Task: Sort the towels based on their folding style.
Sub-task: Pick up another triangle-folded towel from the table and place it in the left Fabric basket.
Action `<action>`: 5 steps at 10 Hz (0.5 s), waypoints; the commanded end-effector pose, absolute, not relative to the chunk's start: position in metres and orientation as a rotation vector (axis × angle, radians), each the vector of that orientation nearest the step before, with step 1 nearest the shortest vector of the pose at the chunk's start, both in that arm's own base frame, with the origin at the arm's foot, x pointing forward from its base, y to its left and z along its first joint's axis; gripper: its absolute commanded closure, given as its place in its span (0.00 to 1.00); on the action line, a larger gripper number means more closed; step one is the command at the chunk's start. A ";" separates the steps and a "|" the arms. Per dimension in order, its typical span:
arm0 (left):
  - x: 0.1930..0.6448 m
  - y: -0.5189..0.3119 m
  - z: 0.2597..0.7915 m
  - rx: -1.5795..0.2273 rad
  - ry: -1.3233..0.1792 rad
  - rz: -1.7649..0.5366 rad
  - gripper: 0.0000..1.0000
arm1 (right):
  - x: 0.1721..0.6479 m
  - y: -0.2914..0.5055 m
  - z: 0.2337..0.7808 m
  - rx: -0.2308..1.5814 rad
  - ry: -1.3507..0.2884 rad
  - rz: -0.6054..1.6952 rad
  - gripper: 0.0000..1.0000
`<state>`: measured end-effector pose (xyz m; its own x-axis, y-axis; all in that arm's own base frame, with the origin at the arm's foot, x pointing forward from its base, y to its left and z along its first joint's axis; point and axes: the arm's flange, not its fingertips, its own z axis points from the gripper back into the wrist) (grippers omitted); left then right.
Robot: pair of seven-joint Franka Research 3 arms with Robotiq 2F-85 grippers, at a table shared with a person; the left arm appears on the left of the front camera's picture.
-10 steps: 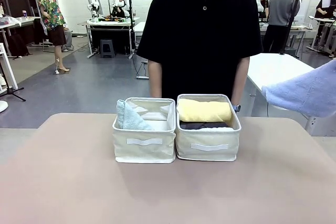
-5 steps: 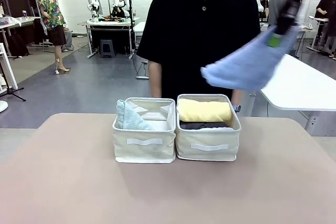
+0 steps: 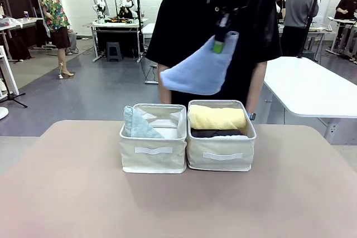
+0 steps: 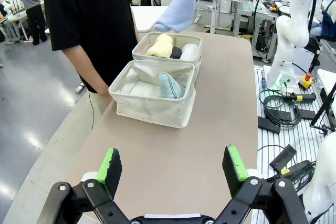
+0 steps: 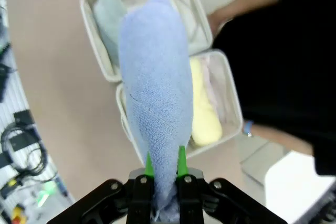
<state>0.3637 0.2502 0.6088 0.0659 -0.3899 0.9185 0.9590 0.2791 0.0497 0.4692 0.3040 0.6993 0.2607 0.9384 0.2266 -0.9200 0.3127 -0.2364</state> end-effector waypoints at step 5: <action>0.363 0.250 0.609 -0.710 -1.044 -1.158 0.00 | 0.521 0.389 0.671 -0.059 -0.396 1.287 0.83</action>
<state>0.3637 0.2503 0.6088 0.0661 -0.3901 0.9184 0.9589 0.2793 0.0496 0.5072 0.3798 0.6647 0.2014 0.9513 0.2332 -0.9277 0.2617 -0.2662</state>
